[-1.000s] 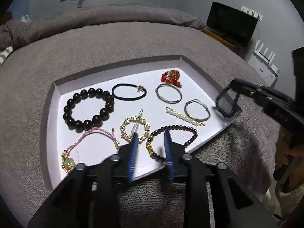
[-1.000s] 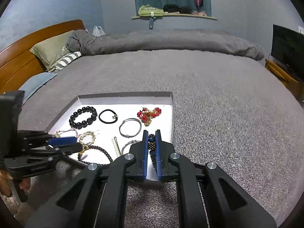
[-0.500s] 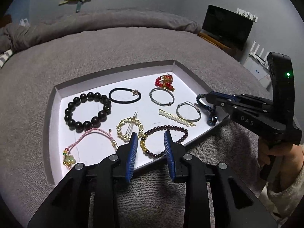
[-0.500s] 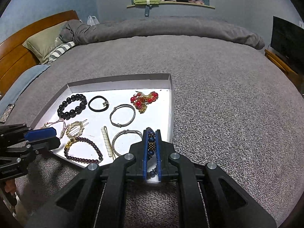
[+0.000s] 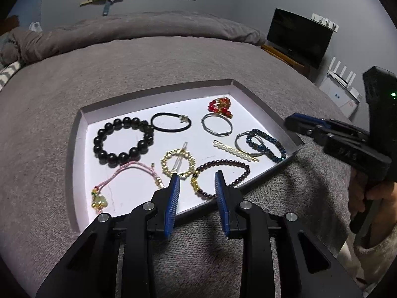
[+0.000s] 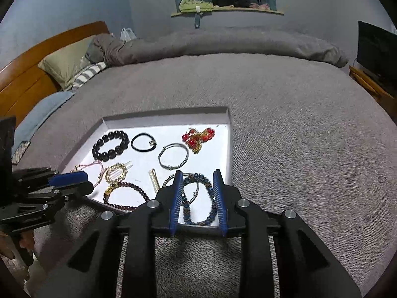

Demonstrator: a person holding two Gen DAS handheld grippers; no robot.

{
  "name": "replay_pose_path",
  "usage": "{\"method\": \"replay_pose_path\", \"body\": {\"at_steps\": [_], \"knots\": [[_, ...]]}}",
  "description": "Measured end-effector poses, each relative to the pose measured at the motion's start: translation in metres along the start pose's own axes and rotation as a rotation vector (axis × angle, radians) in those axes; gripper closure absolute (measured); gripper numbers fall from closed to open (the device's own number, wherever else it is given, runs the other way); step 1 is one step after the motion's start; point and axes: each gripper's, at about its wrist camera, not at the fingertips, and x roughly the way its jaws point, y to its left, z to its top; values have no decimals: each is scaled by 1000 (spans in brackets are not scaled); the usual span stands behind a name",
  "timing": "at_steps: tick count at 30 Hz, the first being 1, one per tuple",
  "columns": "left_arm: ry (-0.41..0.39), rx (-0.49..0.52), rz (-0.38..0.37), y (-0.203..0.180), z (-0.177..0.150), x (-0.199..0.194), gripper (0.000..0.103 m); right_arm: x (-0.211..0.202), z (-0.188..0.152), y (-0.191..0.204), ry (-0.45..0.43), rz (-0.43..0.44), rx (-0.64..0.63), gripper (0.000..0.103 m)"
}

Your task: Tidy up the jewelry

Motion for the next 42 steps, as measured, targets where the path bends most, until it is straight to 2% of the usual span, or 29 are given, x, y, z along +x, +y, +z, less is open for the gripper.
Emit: {"method": "replay_pose_path", "body": {"at_steps": [2,4,6,9,10,11,12,19,23,26,30,32,38,40,42], "knots": [[-8,-2,13,2,-2,-4,62,-5,0,-1,-6,-3,3,67],[-16,-1,32,3,-2,-7,56,-11,-1,-1,-10,-3,4,63],[-27,-2,41,4,-3,-11,47,-14,-3,0,-11,-5,6,51],[-38,-8,47,4,-4,-18,40,-15,-7,3,-4,-3,1,42],[-40,-8,56,3,-5,-20,36,-16,-9,3,-3,-1,3,38],[-47,-8,67,3,-5,-23,26,-17,-10,4,-2,7,5,33],[-55,-5,73,2,-6,-26,23,-19,-12,5,-3,18,10,28],[-76,4,102,-3,-15,-47,17,-37,-24,20,-7,74,10,6],[-74,-7,163,-5,-23,-60,7,-47,-29,27,-5,59,6,6],[-60,-39,191,-4,-28,-66,7,-51,-31,33,10,27,18,6],[-11,-79,329,-4,-27,-66,5,-48,-28,39,71,-87,23,6],[-1,-99,364,-4,-24,-67,3,-50,-27,39,73,-85,35,6],[52,-130,428,-1,-19,-63,3,-52,-25,40,73,-121,81,6],[46,-142,433,0,-18,-65,3,-55,-24,41,54,-116,82,6],[16,-160,440,1,-18,-68,3,-58,-21,42,32,-152,75,6]]}}
